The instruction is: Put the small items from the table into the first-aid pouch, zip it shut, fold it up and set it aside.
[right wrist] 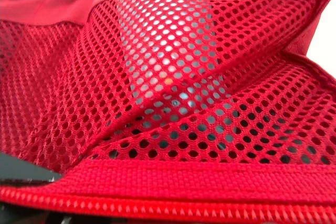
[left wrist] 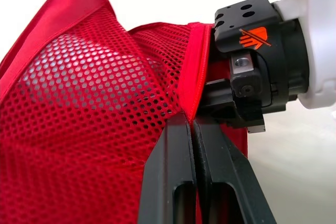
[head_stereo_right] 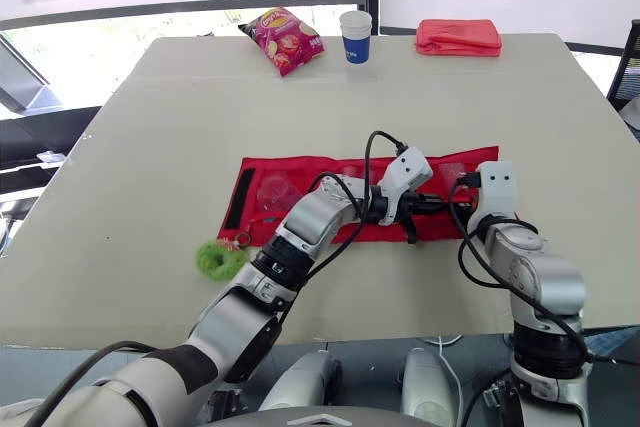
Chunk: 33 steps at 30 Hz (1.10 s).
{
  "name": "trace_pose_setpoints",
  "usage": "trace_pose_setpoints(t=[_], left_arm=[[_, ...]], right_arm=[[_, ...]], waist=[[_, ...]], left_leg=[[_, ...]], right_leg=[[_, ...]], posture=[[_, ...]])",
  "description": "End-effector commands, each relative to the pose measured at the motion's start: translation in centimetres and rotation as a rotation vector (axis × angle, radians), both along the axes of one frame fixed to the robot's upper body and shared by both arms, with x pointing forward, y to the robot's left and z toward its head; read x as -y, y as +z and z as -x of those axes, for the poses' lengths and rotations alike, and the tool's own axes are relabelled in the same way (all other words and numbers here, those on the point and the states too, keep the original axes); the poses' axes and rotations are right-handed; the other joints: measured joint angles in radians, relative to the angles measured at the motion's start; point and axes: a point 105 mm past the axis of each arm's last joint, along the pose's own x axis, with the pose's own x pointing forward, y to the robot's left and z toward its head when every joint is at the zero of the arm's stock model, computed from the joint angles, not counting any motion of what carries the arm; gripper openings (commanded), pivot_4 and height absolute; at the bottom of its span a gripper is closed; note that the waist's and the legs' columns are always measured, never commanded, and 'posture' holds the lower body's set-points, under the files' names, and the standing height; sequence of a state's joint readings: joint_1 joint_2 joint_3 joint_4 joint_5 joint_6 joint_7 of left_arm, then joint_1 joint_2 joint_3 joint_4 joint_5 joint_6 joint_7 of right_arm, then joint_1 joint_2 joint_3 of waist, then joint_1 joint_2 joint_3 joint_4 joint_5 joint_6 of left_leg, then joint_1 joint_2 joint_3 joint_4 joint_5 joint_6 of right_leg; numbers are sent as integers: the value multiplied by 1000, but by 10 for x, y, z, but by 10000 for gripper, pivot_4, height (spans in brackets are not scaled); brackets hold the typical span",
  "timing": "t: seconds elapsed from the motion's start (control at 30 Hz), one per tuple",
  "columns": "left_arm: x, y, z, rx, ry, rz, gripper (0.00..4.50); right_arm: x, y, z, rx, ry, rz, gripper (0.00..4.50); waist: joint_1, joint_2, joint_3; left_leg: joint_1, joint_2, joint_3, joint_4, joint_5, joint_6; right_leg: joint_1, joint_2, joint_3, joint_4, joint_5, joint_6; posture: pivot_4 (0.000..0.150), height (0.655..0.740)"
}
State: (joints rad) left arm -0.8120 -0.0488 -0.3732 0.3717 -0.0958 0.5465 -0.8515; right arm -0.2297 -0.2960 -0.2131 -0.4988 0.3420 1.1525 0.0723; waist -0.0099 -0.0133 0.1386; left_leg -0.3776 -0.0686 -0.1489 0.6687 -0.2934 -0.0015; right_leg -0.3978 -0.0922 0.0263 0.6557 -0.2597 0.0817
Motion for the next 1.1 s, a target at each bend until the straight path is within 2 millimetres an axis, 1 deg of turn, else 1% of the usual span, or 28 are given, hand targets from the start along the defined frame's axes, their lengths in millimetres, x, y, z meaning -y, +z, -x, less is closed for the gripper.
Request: trace_pose_setpoints(t=[0.03,0.07,0.1,0.2,0.33,0.37,0.43,0.53,0.6,0.7,0.8,0.83,0.87,0.97,1.1], left_arm=[[-5,10,-13,57,55,7,0],[-4,10,-13,58,52,6,0],[-4,10,-13,57,49,6,0],[-4,11,-13,60,43,6,0],[-2,14,-14,75,34,9,0],[-1,15,-13,84,29,8,0],[0,16,-12,91,23,11,0],[4,20,-7,106,8,23,0],[5,23,-6,111,11,34,0],[6,25,-7,118,24,41,0],[6,24,-9,131,36,36,0],[6,23,-9,133,38,35,0],[6,23,-9,135,41,36,0],[6,23,-9,137,50,41,0],[6,24,-10,137,56,45,0]], right_arm=[[-26,30,27,86,189,-44,40757],[-26,31,31,85,198,-39,42660],[-25,31,34,81,203,-30,43535],[-26,29,39,64,214,-10,43535],[-26,17,41,23,225,64,43535],[-27,16,39,23,219,61,44349],[-29,13,35,25,217,68,44349],[-32,7,26,25,195,149,44349],[-36,0,25,9,211,208,44349],[-40,-5,24,2,198,195,44349],[-42,-3,22,17,184,162,44349],[-42,-2,22,19,178,154,36106],[-42,-2,22,19,176,151,32494],[-42,-3,21,15,170,150,18314],[-40,-3,21,15,156,147,18314]], waist=[[-3,0,0],[-5,1,0],[-6,1,0],[-7,1,0],[-3,1,0],[-4,1,0],[-4,1,0],[-9,1,0],[-10,1,0],[-7,1,0],[-6,1,0],[-7,1,0],[-11,1,0],[-13,2,-1],[-4,2,-1]], left_leg=[[0,0,0,0,0,0],[0,0,0,0,0,0],[1,1,0,0,0,0],[1,1,1,0,0,0],[1,1,1,0,0,0],[1,0,1,0,0,0],[1,1,1,0,0,0],[1,1,1,0,0,0],[2,1,1,0,0,0],[2,1,1,0,0,0],[1,1,1,0,0,0],[1,1,1,0,0,0],[2,1,0,0,0,0],[2,2,1,-1,0,0],[1,1,0,0,0,0]], right_leg=[[0,0,1,0,0,0],[0,0,0,0,0,0],[0,0,1,1,0,0],[0,1,1,1,0,0],[0,1,1,1,0,0],[0,1,1,0,0,0],[0,1,1,1,0,0],[0,1,1,1,0,0],[0,1,1,1,0,0],[0,1,1,1,0,0],[0,1,1,1,0,0],[0,1,1,1,0,0],[0,1,1,1,0,0],[0,2,2,1,0,0],[0,2,1,1,0,0]], posture=[[1500,7400],[1500,7400],[1500,7400],[1500,7400],[1500,7400],[1500,7400],[1500,7400],[1500,7400],[1500,7400],[1500,7400],[1500,7400],[1500,7400],[1500,7400],[1500,7400],[1500,7400]])
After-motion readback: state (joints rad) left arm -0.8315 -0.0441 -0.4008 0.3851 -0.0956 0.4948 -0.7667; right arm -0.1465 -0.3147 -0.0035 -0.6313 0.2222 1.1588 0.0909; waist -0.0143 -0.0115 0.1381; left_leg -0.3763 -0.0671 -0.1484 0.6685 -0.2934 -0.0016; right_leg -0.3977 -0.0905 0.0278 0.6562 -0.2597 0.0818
